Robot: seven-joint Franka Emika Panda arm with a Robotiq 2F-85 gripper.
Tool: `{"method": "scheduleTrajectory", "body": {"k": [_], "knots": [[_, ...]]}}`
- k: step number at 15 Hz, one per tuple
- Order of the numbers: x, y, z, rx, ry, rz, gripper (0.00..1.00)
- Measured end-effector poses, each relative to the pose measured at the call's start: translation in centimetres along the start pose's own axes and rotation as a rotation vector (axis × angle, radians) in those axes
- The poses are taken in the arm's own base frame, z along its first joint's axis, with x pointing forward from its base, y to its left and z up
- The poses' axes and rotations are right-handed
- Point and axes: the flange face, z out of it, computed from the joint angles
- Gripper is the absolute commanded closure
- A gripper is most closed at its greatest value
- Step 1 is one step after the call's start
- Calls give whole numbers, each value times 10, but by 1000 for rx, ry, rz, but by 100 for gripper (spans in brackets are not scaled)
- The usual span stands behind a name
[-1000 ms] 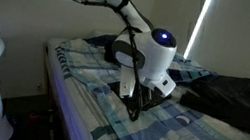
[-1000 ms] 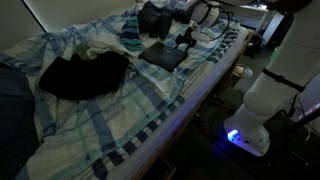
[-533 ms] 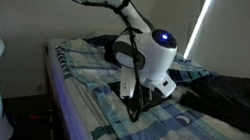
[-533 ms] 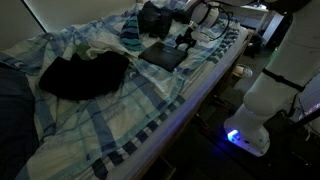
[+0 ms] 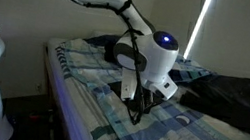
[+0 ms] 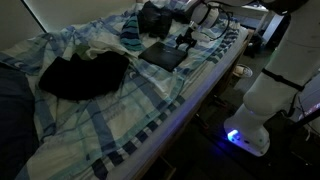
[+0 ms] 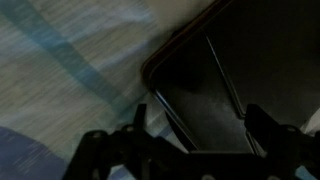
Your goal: Open the tablet on the bed
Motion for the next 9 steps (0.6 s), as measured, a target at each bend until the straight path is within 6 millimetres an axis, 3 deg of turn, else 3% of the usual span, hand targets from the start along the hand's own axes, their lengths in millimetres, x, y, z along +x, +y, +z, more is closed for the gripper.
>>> {"method": "scheduleTrajectory", "body": {"k": [9], "knots": [[-1,-12,5,-6,-15,-35,0]]}}
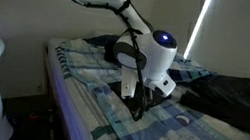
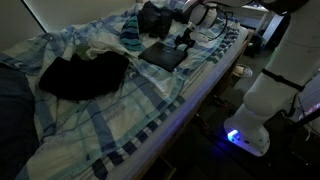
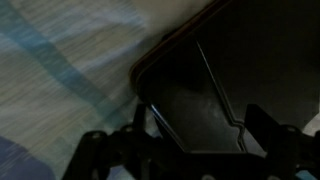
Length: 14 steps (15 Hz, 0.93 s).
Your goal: Open the tablet on the bed
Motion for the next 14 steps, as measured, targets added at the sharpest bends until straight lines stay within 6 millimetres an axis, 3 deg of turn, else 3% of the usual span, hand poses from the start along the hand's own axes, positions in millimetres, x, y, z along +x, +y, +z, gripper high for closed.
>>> {"method": "scheduleTrajectory", "body": {"k": [14], "knots": [[4,-9,-1,-16,-3,-40,0]]}}
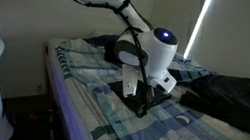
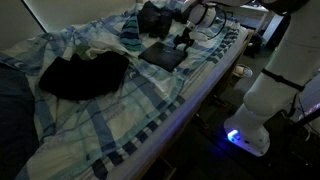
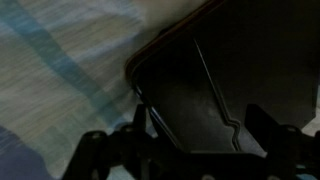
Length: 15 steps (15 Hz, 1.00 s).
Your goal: Open the tablet on the bed
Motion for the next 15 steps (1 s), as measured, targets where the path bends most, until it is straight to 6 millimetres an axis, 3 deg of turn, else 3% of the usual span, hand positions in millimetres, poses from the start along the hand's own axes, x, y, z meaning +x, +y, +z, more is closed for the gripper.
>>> {"method": "scheduleTrajectory", "body": {"k": [15], "knots": [[-6,-11,3,26,-42,-15,0]]}}
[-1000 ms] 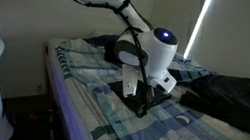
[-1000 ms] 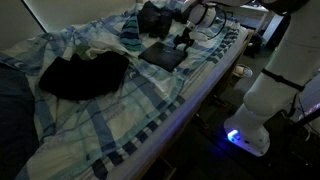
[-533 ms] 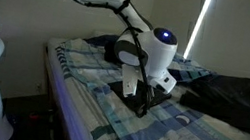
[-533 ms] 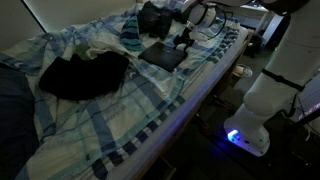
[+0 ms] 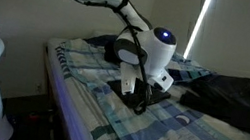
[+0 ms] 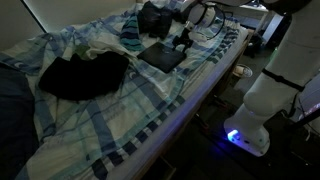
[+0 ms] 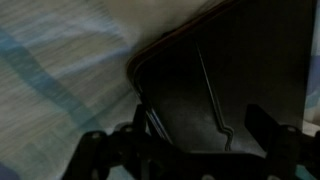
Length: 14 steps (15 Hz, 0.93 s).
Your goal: Open the tablet on the bed
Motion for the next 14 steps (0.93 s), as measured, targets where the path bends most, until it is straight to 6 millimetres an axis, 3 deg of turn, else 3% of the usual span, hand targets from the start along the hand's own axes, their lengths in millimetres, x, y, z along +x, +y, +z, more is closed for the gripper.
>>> {"method": "scheduleTrajectory", "body": {"k": [14], "knots": [[-3,-25,-8,17,3,-43,0]]}}
